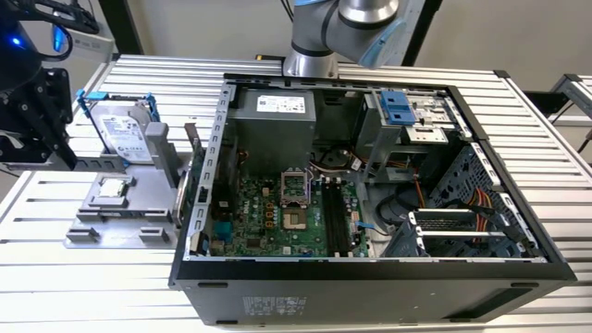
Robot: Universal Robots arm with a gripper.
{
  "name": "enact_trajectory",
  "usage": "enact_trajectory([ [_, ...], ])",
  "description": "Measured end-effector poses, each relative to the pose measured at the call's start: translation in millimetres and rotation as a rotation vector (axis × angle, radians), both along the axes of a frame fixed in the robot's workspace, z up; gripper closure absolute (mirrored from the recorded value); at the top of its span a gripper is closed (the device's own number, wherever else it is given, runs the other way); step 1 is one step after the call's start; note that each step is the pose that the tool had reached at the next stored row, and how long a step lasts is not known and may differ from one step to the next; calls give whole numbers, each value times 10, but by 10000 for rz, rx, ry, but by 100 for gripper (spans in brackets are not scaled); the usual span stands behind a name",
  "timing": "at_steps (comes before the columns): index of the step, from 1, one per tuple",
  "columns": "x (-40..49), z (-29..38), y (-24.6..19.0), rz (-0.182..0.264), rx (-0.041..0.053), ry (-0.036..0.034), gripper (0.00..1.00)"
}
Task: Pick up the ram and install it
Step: 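Pick up the ram and move it above insertion slot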
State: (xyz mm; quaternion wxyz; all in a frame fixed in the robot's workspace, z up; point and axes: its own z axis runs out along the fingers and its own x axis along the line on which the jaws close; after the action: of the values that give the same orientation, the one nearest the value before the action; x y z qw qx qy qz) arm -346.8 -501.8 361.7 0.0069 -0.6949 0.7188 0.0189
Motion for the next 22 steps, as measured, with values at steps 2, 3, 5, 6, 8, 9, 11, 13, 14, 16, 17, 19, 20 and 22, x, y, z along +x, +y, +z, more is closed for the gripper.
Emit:
enact_trajectory([
  [2, 0, 11, 0, 0, -1, 1, 100],
  [3, 0, 16, 0, 0, -1, 1, 100],
  [5, 0, 26, 0, 0, -1, 1, 100],
  [6, 0, 31, 0, 0, 0, 1, 100],
  [8, 0, 40, 0, 0, -1, 1, 100],
  [9, 0, 44, 0, 0, -1, 1, 100],
  [11, 0, 52, 0, 0, -1, 1, 100],
  [13, 0, 59, 0, 0, -1, 1, 100],
  [14, 0, 63, 0, 0, -1, 1, 100],
  [16, 0, 69, 0, 0, 0, 1, 100],
  [17, 0, 72, 0, 0, 0, 0, 100],
  [19, 0, 78, 0, 0, -1, 1, 100],
  [20, 0, 80, 0, 0, -1, 1, 100],
  [22, 0, 87, 0, 0, -1, 1, 100],
])
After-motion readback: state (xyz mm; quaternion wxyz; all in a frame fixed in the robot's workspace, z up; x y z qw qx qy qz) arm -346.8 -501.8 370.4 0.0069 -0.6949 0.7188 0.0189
